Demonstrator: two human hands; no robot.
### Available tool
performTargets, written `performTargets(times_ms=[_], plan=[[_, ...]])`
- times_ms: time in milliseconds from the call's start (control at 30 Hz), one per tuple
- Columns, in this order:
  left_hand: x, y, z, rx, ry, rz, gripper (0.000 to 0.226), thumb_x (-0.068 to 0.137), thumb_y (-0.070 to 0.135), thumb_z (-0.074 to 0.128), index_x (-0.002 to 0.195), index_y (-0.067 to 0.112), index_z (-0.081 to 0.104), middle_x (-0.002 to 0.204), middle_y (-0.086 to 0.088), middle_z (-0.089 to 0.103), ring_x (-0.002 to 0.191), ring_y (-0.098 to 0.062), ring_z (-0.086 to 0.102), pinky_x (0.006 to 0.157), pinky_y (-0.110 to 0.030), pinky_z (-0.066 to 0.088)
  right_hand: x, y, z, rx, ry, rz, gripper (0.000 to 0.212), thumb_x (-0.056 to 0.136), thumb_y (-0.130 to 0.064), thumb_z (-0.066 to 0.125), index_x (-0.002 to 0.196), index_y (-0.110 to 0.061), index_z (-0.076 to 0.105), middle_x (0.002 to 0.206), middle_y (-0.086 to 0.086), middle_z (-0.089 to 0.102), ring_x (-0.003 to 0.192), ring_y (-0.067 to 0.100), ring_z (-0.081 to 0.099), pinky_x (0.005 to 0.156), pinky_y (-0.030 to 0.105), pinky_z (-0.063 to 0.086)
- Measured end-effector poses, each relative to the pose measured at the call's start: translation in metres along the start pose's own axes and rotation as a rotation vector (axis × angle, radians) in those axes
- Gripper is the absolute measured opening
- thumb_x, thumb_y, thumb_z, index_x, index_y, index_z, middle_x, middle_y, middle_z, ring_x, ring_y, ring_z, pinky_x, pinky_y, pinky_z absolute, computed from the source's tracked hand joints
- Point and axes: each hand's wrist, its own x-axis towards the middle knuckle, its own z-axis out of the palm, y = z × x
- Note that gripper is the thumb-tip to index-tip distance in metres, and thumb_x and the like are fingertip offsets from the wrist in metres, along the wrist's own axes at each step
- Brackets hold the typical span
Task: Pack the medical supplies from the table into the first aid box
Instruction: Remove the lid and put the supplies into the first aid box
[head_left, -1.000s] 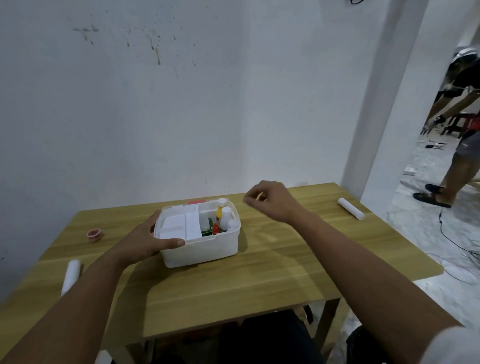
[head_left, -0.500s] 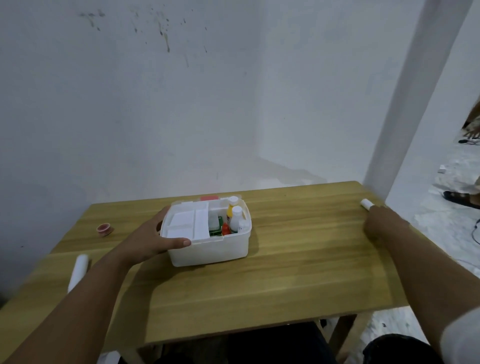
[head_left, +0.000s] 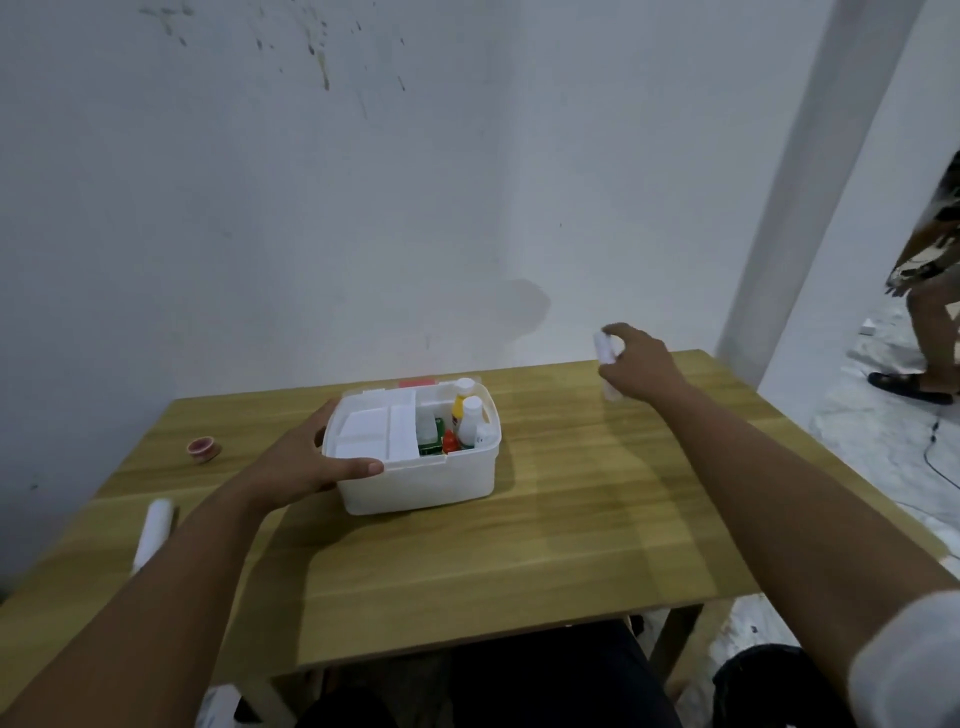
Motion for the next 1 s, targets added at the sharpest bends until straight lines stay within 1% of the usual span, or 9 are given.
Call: performTargets(times_ms=[67,133,233,300,367,467,600,833,1000], plan=[[0.001,0.000,0.001,-0.002,-0.003,0.000,0.092,0.070,0.042,0.089,0.145,0.052,0.037,0.134,0.021,0.051,0.118,-0.009,0.052,0.073,-0.028,0.059,-0.007,-0.037,0.000,0.116,-0.009,-0.082,0.053,0.086,-0.024,0.066,0.138,-0.026,0.057,0.105,0.005,0.076,0.097,0.025,0.072,0.087,0.037,0.057],[0.001,0.000,0.000,-0.014,-0.008,-0.005,0.093,0.069,0.042,0.090,0.145,0.053,0.037,0.135,0.020,0.052,0.118,-0.011,0.052,0.074,-0.029,0.060,-0.018,-0.070,0.000,0.249,-0.037,-0.140,0.054,0.080,-0.020,0.072,0.131,-0.029,0.060,0.087,0.002,0.076,0.084,0.021,0.074,0.077,0.042,0.064],[0.001,-0.003,-0.001,-0.022,-0.010,-0.004,0.093,0.067,0.045,0.091,0.142,0.056,0.039,0.136,0.018,0.053,0.121,-0.014,0.053,0.078,-0.034,0.061,-0.042,-0.116,0.001,0.412,-0.094,-0.235,0.049,0.079,-0.014,0.080,0.122,-0.024,0.061,0.081,0.006,0.077,0.081,0.022,0.076,0.063,0.035,0.065],[0.001,-0.004,-0.002,-0.017,-0.012,-0.002,0.094,0.068,0.045,0.091,0.144,0.054,0.037,0.137,0.016,0.052,0.122,-0.015,0.052,0.080,-0.036,0.061,-0.056,-0.135,0.006,0.437,-0.152,-0.302,0.046,0.079,-0.015,0.082,0.118,-0.023,0.059,0.078,0.005,0.078,0.077,0.021,0.076,0.063,0.036,0.065],[0.002,-0.004,-0.003,-0.014,-0.020,0.004,0.095,0.067,0.046,0.091,0.144,0.053,0.037,0.137,0.016,0.051,0.122,-0.016,0.051,0.082,-0.038,0.062,-0.067,-0.143,0.015,0.389,-0.196,-0.355,0.045,0.078,-0.018,0.084,0.115,-0.025,0.058,0.079,0.002,0.077,0.073,0.018,0.074,0.067,0.037,0.064],[0.003,-0.005,-0.003,-0.024,-0.028,0.002,0.099,0.063,0.049,0.092,0.146,0.050,0.036,0.136,0.016,0.051,0.123,-0.016,0.051,0.084,-0.040,0.061,-0.080,-0.141,0.030,0.254,-0.224,-0.404,0.047,0.076,-0.023,0.087,0.112,-0.031,0.057,0.085,-0.004,0.075,0.078,0.011,0.072,0.075,0.037,0.062],[0.002,-0.006,-0.003,-0.037,-0.026,0.004,0.100,0.062,0.048,0.093,0.145,0.050,0.038,0.136,0.014,0.053,0.123,-0.017,0.052,0.084,-0.040,0.061,-0.088,-0.134,0.041,0.129,-0.228,-0.476,0.043,0.075,-0.023,0.086,0.107,-0.028,0.057,0.086,-0.008,0.072,0.081,0.012,0.069,0.076,0.037,0.059],[0.003,-0.007,-0.003,-0.049,-0.030,0.017,0.096,0.065,0.045,0.092,0.145,0.048,0.038,0.135,0.016,0.053,0.121,-0.015,0.052,0.081,-0.035,0.061,-0.088,-0.131,0.042,-0.204,-0.248,-0.626,0.009,0.084,-0.030,0.080,0.089,-0.023,0.077,0.105,-0.007,0.063,0.090,0.013,0.063,0.080,0.036,0.055],[0.002,-0.006,-0.002,-0.045,-0.030,0.020,0.096,0.066,0.044,0.092,0.145,0.049,0.038,0.135,0.016,0.053,0.121,-0.014,0.052,0.080,-0.035,0.061,-0.088,-0.129,0.042,-0.266,-0.291,-0.668,0.011,0.086,-0.035,0.075,0.092,-0.027,0.081,0.106,-0.011,0.051,0.089,0.007,0.054,0.077,0.029,0.045]])
